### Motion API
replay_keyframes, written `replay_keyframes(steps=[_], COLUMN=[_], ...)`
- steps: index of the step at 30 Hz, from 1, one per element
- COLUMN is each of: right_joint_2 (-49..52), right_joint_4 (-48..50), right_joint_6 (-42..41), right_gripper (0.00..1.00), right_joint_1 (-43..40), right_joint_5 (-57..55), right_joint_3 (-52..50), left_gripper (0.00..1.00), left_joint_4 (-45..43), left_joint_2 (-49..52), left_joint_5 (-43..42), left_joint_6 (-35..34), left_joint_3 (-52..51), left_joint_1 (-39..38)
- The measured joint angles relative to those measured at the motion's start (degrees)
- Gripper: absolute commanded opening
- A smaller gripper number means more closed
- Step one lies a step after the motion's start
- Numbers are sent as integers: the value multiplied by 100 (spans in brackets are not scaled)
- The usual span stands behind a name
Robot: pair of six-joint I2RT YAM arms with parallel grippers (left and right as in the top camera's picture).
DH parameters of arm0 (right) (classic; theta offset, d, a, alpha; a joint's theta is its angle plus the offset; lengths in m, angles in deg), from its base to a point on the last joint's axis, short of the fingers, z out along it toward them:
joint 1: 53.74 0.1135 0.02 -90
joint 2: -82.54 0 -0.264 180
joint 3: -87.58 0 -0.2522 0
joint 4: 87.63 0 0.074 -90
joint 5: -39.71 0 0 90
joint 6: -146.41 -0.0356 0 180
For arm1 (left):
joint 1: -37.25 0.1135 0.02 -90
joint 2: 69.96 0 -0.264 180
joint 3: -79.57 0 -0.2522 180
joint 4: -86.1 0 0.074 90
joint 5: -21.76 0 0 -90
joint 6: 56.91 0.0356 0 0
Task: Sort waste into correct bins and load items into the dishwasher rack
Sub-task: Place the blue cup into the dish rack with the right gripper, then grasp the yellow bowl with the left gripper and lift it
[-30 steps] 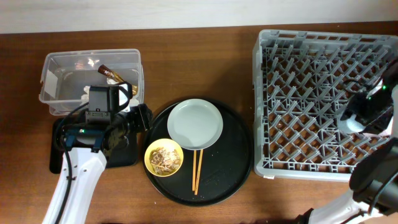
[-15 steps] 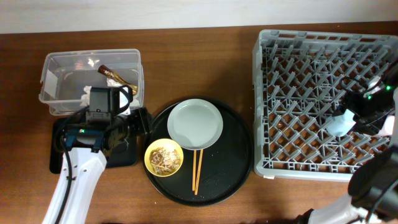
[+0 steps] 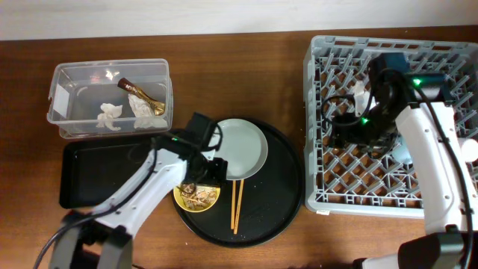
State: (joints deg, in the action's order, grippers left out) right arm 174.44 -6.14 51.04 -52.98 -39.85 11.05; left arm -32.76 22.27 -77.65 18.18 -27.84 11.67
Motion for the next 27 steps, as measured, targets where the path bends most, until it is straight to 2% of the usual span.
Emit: replay_keyframes(steps=[2,5,7,9,10,13,18,24,27], right_joint_2=[2,4,4,4,4,4,4,4,4], right_joint_4=[11,33,33,31,31,33,9,-57,-52], right_joint_6=[0,0,0,0,2,2,2,4,68], right_gripper=[75,76,76,76,76,76,76,77,77], right_joint_1=[0,0,0,0,0,0,0,0,0], right_joint_5=[-2,-2,-2,-4,-2,-2,-2,-2,-4], right_joint_3=[-90,-92,-92,-92,-92,-92,-92,-92,-92], left_gripper=[54,52,36,27,17,1,1,0,0], left_joint_4=[0,0,-2,4,4,57,286,1097,1257], left_joint_2=[168,387,501,645,710,752,656,660,396], left_joint_5=[0,2,4,24,31,66,302,374,348], left_joint_6=[0,42,42,66,50,35,-7,-2,63], left_joint_3=[0,0,0,0,0,0,83,960,1329], left_joint_1=[-197,-450,-575,-667,-695,-704,-726,-673,-254])
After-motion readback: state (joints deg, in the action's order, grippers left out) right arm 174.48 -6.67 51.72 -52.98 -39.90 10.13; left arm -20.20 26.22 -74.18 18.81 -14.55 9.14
